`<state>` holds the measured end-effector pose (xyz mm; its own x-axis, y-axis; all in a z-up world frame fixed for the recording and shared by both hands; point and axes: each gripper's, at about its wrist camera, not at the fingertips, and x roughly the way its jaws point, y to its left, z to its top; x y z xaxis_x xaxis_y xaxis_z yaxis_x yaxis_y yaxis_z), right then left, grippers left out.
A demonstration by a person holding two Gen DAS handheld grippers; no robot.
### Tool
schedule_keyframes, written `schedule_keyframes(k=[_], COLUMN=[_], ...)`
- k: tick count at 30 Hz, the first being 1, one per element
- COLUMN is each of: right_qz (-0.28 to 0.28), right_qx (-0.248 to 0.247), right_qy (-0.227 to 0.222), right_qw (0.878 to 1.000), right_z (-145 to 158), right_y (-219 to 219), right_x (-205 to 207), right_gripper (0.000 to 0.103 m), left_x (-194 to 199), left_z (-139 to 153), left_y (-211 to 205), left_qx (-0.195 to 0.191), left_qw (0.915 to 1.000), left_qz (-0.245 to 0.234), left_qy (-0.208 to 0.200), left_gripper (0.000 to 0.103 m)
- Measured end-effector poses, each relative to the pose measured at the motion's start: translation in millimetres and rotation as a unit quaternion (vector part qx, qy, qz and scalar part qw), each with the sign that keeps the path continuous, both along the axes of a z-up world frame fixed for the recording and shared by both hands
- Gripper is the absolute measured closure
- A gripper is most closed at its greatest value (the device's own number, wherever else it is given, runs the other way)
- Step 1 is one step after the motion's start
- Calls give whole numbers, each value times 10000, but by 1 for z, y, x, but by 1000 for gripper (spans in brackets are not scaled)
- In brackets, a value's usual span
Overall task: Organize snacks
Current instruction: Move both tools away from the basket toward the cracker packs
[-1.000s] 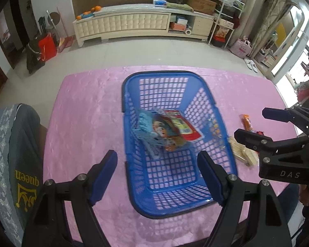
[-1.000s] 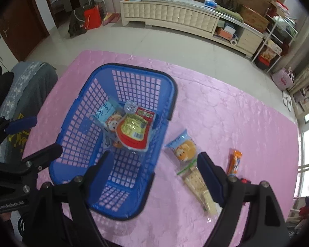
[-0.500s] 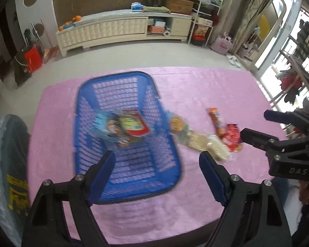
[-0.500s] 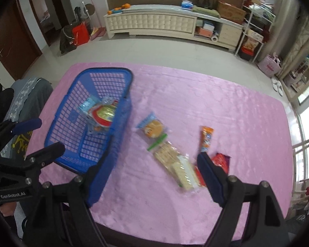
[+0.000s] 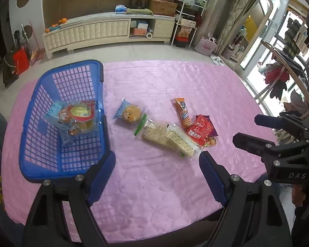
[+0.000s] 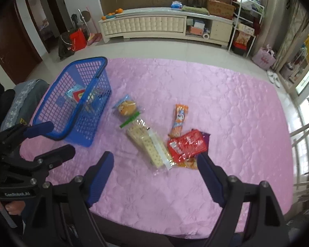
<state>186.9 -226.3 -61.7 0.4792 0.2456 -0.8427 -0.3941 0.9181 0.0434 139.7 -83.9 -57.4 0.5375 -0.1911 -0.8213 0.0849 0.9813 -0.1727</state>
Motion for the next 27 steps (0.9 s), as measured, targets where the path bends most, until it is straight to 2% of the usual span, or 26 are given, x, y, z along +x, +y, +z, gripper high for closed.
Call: schedule_keyframes(k=[6, 11, 16, 19, 22, 27], right_qz=[445, 1063, 1298, 1400, 1524, 2011], right_qx=[97, -182, -122, -220, -96, -171], right_qy=[-146, -350, 84, 140, 194, 264], right_qw=[9989, 9936, 9914, 9898, 9881, 9791], right_z=[-29, -55, -91, -106, -116, -133], right_y=[-13, -6, 0, 3, 5, 17], right_x=[2, 12, 28, 35, 47, 60], right_gripper=[17, 17, 17, 17, 17, 17], left_x=[-12, -12, -3, 5, 11, 17], left_z=[-26, -55, -74, -85, -96, -110], left_y=[-15, -17, -12, -11, -10, -10], left_qx=[119, 114, 21, 81, 129, 68], left_qw=[9996, 9987, 9965, 9955, 9943, 9923], left_qz=[242, 484, 761, 826, 905, 1017], left_qy=[-66, 133, 342, 447, 552, 701], left_gripper=[21, 21, 21, 21, 21, 21])
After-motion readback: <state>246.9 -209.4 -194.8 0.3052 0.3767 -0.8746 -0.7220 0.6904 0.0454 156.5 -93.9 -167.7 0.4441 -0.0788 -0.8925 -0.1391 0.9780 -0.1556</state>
